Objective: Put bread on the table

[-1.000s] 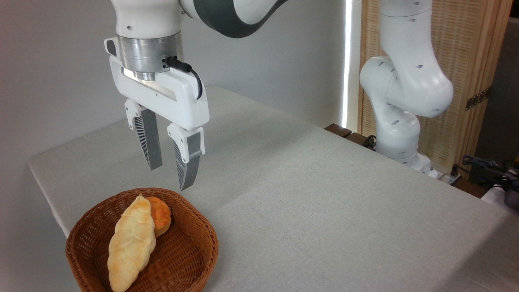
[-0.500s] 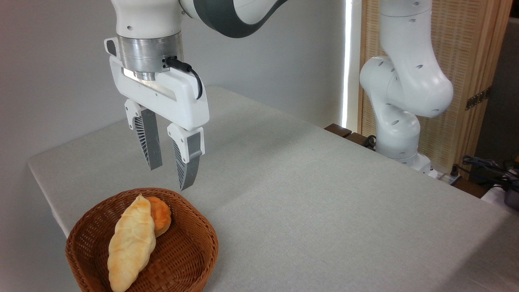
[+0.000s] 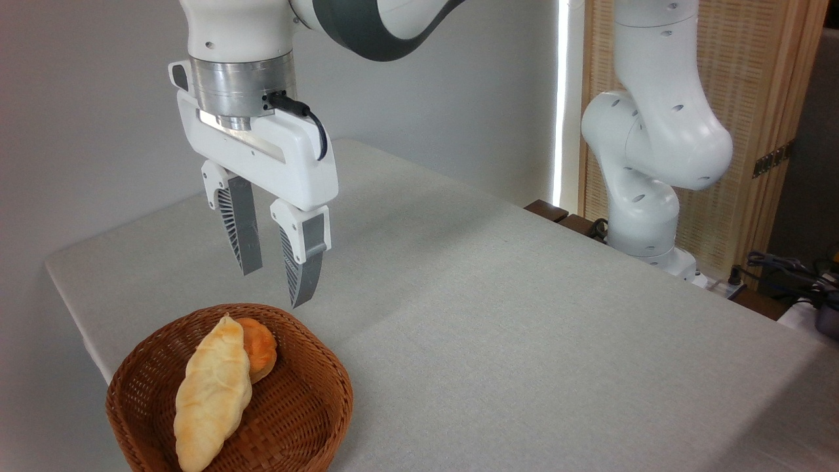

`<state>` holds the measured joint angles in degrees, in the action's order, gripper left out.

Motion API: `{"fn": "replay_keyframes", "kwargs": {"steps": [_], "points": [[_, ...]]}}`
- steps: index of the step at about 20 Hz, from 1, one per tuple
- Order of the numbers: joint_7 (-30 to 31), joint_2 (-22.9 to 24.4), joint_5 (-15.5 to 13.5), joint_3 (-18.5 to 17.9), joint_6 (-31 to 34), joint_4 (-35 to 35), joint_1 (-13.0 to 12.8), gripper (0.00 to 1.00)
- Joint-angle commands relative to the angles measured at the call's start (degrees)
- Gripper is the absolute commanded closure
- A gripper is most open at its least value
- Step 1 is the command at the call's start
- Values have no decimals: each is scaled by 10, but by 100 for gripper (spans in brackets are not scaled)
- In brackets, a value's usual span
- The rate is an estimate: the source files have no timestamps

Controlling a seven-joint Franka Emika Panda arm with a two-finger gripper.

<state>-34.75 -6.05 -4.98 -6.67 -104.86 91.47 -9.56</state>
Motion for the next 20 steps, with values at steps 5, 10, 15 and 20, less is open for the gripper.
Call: {"fn": "replay_keyframes", "kwargs": {"steps": [5,10,15,20], "points": [[5,-2,-8,-6,19,-14,-3,0],[6,0,-8,-5,22,-14,-3,0],[1,2,-8,-5,39,-14,-3,0],[14,-4,-9,0,38,-13,-5,0]]}}
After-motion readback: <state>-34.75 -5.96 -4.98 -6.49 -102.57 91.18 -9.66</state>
